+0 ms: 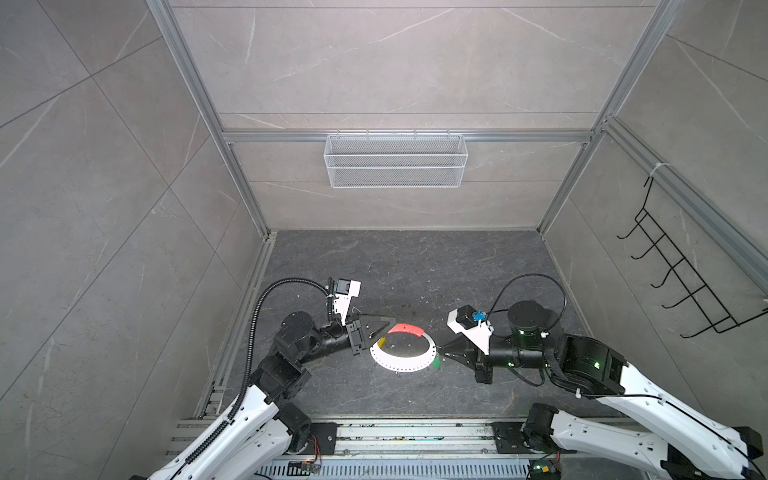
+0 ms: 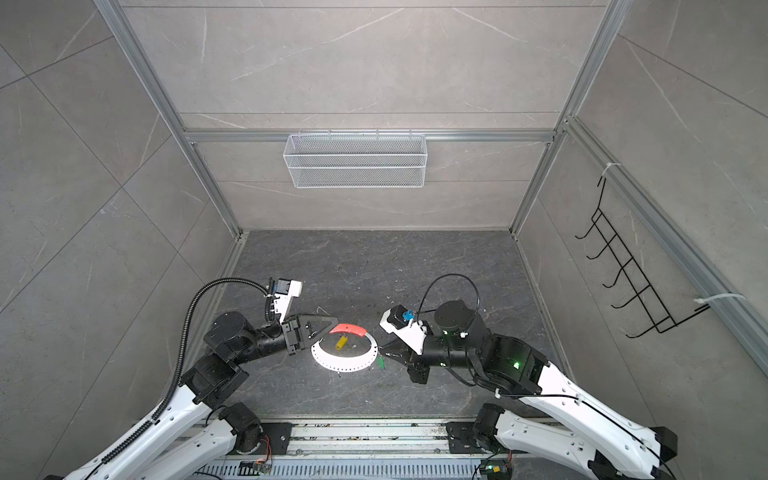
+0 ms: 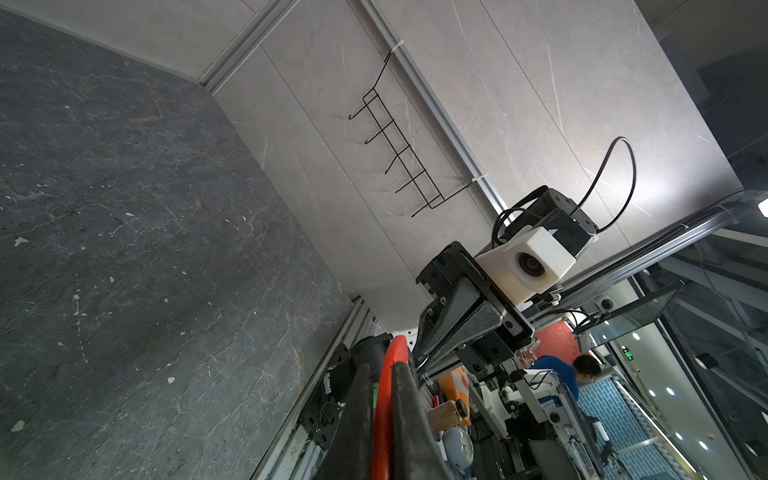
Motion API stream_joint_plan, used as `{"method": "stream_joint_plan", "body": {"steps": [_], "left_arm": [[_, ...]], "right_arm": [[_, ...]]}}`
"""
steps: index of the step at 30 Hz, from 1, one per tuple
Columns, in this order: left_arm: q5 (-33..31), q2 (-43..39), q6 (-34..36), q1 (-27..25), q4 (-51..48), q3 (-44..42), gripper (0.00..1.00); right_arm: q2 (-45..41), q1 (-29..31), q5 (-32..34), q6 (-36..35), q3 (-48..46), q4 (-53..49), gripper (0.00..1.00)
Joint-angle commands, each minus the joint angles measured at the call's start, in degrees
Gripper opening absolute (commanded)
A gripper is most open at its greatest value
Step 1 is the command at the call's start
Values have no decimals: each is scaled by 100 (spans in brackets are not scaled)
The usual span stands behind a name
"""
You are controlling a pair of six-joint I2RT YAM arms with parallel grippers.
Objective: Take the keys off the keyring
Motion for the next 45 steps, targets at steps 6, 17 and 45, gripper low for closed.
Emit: {"method": "stream_joint_plan", "body": {"steps": [6,17,45], "left_arm": [[-97,147,193,54,-331,127,0],[-108,112,126,72,-269,75,34],[244,66,735,3,-255,145,51]], "right_arm": [[-233,61,-252,134,115,566,0],[-237,66,-332,234,66,655,0],[-30,66,144,849,91,883,0]]}}
